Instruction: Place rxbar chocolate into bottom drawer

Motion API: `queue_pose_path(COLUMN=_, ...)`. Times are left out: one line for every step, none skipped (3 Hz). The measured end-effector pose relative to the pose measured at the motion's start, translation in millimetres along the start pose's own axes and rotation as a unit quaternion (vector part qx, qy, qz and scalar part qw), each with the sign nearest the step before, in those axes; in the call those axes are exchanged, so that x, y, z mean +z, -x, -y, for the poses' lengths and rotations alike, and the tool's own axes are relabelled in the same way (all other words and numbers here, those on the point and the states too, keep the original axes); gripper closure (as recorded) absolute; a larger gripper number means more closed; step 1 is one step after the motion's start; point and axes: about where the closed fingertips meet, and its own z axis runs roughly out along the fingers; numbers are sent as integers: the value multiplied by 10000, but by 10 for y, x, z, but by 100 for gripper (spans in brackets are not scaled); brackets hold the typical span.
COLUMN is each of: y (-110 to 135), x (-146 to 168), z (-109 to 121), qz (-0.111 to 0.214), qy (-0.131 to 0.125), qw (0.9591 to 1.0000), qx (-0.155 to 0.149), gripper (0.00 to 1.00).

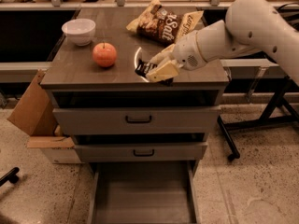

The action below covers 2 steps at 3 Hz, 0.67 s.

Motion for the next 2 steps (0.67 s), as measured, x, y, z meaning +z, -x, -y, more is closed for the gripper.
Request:
queue_pose_path(y=-112, x=-19, z=-301, qz=-160, qy=233, qw=9992, qx=-277, gripper=100)
queue_pose_path(y=-112, x=-19, z=-301, qz=-160, qy=233, qw=9992, qx=-277, gripper=100)
